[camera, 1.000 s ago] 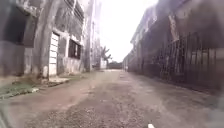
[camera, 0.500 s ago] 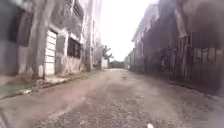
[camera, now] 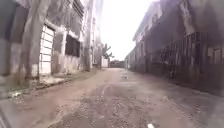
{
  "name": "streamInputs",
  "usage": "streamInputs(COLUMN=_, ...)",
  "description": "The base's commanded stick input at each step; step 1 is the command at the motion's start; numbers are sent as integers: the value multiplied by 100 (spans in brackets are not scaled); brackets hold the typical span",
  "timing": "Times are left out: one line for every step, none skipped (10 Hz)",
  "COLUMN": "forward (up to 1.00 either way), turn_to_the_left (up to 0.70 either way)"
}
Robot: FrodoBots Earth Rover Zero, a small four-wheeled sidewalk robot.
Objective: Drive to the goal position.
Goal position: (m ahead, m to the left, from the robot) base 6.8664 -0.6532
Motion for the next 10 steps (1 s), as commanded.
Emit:
streamInputs(forward=70, turn_to_the_left=0)
streamInputs(forward=70, turn_to_the_left=0)
streamInputs(forward=70, turn_to_the_left=0)
streamInputs(forward=70, turn_to_the_left=0)
streamInputs(forward=70, turn_to_the_left=0)
streamInputs(forward=70, turn_to_the_left=0)
streamInputs(forward=70, turn_to_the_left=0)
streamInputs(forward=70, turn_to_the_left=0)
streamInputs(forward=70, turn_to_the_left=0)
streamInputs(forward=70, turn_to_the_left=0)
